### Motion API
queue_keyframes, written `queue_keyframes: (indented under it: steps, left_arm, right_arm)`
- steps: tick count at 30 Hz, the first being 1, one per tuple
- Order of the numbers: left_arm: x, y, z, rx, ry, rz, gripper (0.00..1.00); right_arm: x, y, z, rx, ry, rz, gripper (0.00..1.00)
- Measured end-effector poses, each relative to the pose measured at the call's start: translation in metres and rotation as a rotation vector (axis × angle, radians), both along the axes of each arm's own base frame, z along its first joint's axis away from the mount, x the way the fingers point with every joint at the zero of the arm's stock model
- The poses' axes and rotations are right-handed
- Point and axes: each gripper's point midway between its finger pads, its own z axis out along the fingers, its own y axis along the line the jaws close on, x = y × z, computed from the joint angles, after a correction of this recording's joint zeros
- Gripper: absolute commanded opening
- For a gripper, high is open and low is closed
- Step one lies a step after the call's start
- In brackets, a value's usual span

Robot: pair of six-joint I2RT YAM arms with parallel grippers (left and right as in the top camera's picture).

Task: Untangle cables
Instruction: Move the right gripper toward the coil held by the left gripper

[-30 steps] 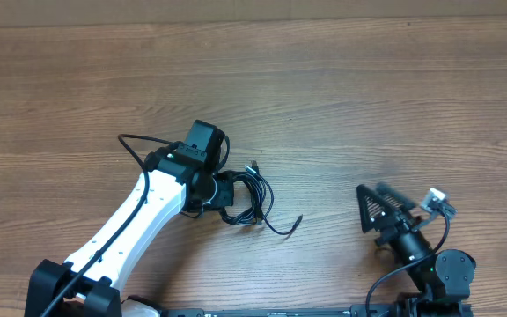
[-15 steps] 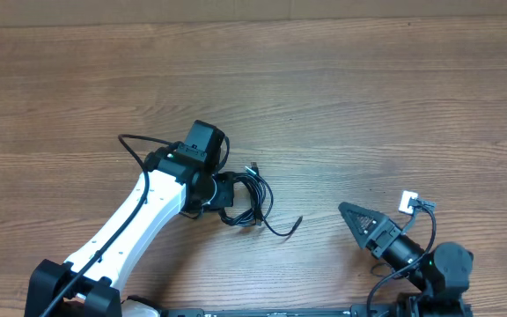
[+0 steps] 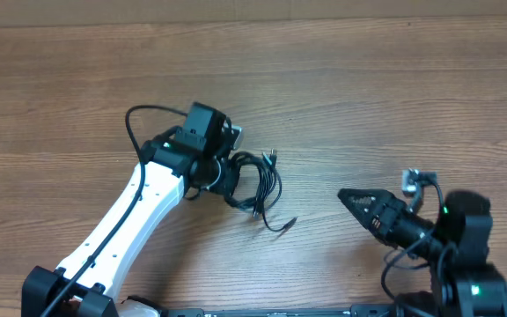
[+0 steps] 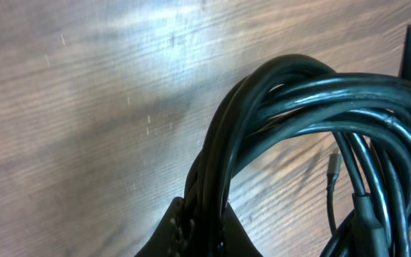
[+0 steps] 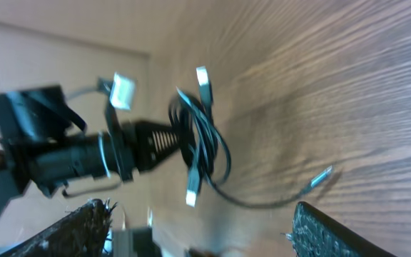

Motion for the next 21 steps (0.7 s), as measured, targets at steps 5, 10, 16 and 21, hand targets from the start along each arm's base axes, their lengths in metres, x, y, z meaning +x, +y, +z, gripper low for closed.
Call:
queue_keyframes:
  steps: [5, 10, 16, 21]
  left_arm:
    - [0.014, -0.006, 0.019, -0.029, -0.052, 0.016, 0.04]
    - [0.016, -0.007, 0.022, -0.041, -0.045, 0.053, 0.04]
    - [0.008, -0.003, 0.019, -0.03, -0.004, 0.072, 0.04]
    - [0.004, -0.007, 0.019, -0.05, 0.014, 0.064, 0.04]
  right_arm:
    - [-0.004, 0.035, -0.004, -0.032, 0.012, 0.198, 0.8]
    - [-0.013, 0.075, -0.016, -0.081, -0.014, 0.369, 0.8]
    - [0.002, 0.106, -0.026, -0.191, -0.134, 0.382, 0.8]
    - [0.018, 0.123, -0.033, -0.239, -0.197, 0.363, 0.53]
